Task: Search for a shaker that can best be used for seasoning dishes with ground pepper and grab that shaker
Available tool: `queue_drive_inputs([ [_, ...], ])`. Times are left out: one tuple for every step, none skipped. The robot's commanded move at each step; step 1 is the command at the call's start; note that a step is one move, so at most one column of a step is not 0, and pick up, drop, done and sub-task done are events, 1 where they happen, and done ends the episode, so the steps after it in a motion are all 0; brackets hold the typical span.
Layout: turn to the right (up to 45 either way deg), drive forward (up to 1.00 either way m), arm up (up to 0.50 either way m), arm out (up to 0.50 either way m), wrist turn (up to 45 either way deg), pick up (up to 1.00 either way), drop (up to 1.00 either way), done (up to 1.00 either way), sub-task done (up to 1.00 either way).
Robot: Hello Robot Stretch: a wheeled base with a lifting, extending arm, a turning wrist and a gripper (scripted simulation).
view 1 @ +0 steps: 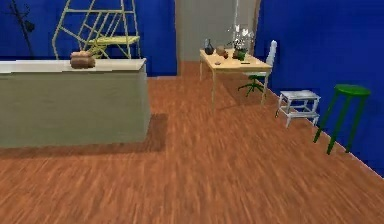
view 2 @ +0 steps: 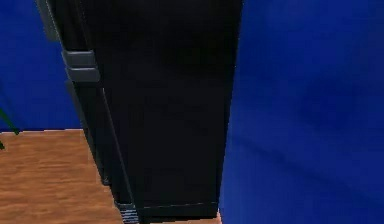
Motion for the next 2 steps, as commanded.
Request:
queue_drive_inputs([
  [0.0, 0.15, 0.0, 0.0, 0.0, 0.0, 0.0, 0.0, 0.0],
  [45.0, 0.0, 0.0, 0.0, 0.0, 0.0, 0.0, 0.0, 0.0],
])
